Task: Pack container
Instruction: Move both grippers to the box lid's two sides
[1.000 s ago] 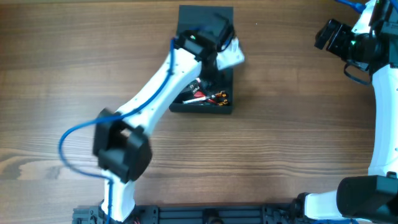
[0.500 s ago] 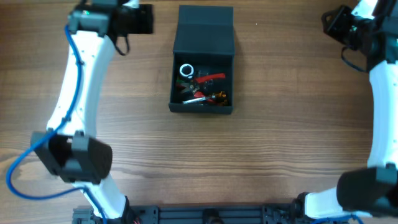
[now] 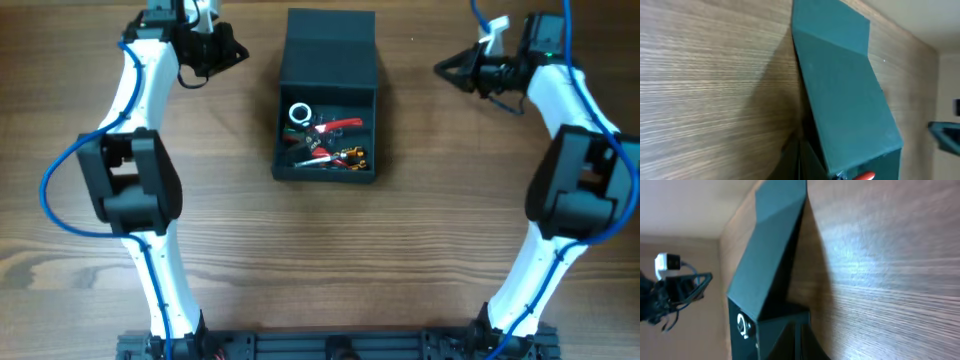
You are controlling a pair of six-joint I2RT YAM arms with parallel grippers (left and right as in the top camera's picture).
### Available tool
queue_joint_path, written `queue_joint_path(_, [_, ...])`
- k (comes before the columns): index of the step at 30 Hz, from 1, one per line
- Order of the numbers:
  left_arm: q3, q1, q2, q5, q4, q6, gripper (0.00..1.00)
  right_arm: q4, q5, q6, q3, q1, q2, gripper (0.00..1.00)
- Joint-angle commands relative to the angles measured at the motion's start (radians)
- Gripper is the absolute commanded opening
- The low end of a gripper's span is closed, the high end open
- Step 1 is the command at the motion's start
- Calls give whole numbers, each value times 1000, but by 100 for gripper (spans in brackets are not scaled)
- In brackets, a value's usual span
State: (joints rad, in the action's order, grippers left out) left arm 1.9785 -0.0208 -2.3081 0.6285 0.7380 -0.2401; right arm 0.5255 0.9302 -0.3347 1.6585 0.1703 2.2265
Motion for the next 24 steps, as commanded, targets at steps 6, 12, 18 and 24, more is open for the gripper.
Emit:
queue_joint_path(6, [-1, 13, -157, 71, -55, -158, 4, -43, 40, 53, -5, -102, 108, 4])
queue_joint_path(12, [-1, 60, -195, 71, -130, -173, 4, -117, -64, 67, -5, -187, 123, 4])
queue_joint_path(18, [-1, 94, -195, 115, -214, -188, 4, -233, -89, 11, -5, -242, 174, 4])
queue_joint_path(24, [-1, 91, -194, 219, -321, -189, 4, -409, -7, 10, -5, -244, 186, 4])
